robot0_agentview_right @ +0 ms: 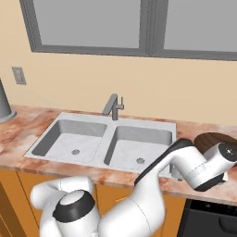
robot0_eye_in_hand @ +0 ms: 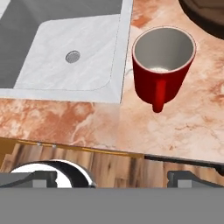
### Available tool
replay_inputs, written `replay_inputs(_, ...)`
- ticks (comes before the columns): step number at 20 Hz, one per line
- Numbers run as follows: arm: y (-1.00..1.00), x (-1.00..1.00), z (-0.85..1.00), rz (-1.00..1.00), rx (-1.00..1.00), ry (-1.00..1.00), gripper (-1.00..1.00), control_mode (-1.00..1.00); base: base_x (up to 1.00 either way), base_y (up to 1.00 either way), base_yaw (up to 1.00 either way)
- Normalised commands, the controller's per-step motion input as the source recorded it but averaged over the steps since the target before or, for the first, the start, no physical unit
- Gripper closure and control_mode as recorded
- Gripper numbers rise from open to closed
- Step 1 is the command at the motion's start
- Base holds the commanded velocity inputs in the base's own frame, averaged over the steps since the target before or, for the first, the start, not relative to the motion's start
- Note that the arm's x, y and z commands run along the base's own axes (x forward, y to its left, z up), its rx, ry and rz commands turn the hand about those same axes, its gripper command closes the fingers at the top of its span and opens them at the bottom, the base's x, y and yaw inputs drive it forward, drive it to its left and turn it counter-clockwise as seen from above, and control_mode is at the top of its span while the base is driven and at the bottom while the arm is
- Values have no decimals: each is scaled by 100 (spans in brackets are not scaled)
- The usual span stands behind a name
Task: Pick the mug and place it in the sink. Pick the bowl and place it in the open cabinet and then close the cabinet.
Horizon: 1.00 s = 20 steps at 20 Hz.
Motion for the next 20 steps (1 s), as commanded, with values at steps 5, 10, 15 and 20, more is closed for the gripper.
replay_inputs(5, 0, 24, -1, -3, 0, 0, -100, -100, 0, 0, 0)
replay_inputs(10, 0, 7, -10, 0, 0, 0, -100, -100, 0, 0, 0)
replay_inputs(15, -4, 0, -16, 0, 0, 0, -100, -100, 0, 0, 0)
replay_inputs(20, 0, 8, -7, 0, 0, 0, -100, -100, 0, 0, 0)
